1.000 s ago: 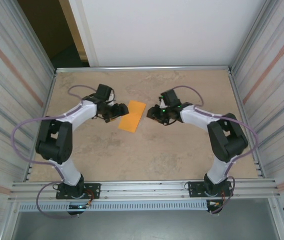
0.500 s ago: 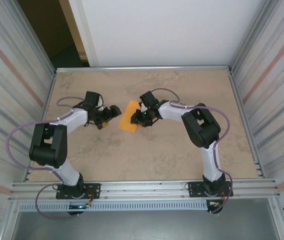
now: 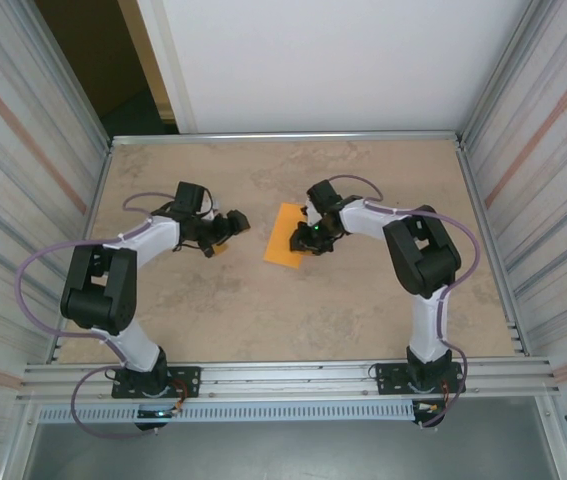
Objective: Fold a paper plane with a square sheet of paper (pick it up from the middle)
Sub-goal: Move the paper to the center of the table.
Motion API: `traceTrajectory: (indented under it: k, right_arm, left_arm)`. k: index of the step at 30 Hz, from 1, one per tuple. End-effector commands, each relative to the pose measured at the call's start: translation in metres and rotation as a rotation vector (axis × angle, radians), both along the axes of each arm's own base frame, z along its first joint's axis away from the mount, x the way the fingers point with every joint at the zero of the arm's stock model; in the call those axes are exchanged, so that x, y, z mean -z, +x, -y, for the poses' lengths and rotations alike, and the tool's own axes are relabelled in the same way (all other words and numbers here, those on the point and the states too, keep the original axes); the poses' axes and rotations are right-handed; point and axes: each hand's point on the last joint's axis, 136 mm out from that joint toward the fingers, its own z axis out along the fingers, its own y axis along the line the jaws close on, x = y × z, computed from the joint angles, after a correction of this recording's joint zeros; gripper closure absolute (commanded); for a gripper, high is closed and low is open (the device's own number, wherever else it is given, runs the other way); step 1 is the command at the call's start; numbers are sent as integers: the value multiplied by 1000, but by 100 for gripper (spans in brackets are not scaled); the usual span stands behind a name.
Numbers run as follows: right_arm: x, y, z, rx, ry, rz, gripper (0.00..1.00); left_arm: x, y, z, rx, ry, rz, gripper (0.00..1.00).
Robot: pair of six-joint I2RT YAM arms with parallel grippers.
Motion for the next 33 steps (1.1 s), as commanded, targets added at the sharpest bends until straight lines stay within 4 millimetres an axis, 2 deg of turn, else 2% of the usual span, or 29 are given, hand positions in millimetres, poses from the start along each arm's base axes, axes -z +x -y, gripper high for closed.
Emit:
traceTrajectory:
  k: [1,4,6,10,15,20,29,33]
  right_arm:
    - [-15,-10,23,-27,-14,29,71]
    - [-38,3,16,56,86,93,70]
    - [-43,13,16,135,115,115,70]
    - [-33,27,14,246,139,82,70]
    - [-15,38,12,291,126,18,73]
    - [4,34,16,283,87,-27,73]
    - [43,4,42,252,-32,-124,76]
    - [46,1,45,253,-32,-132,77]
  left_arm:
    - [-9,-3,28,86,-54,11,15]
    - [-8,-11,50,143,-73,-3,19]
    - [-7,-14,61,165,-81,-14,22]
    - [-2,-18,81,212,-97,-25,30]
    - [6,-19,93,231,-106,-53,41]
    - [14,-20,96,248,-71,-81,49]
    - [34,-28,94,254,-25,-137,60]
    - [40,-30,94,252,-15,-155,61]
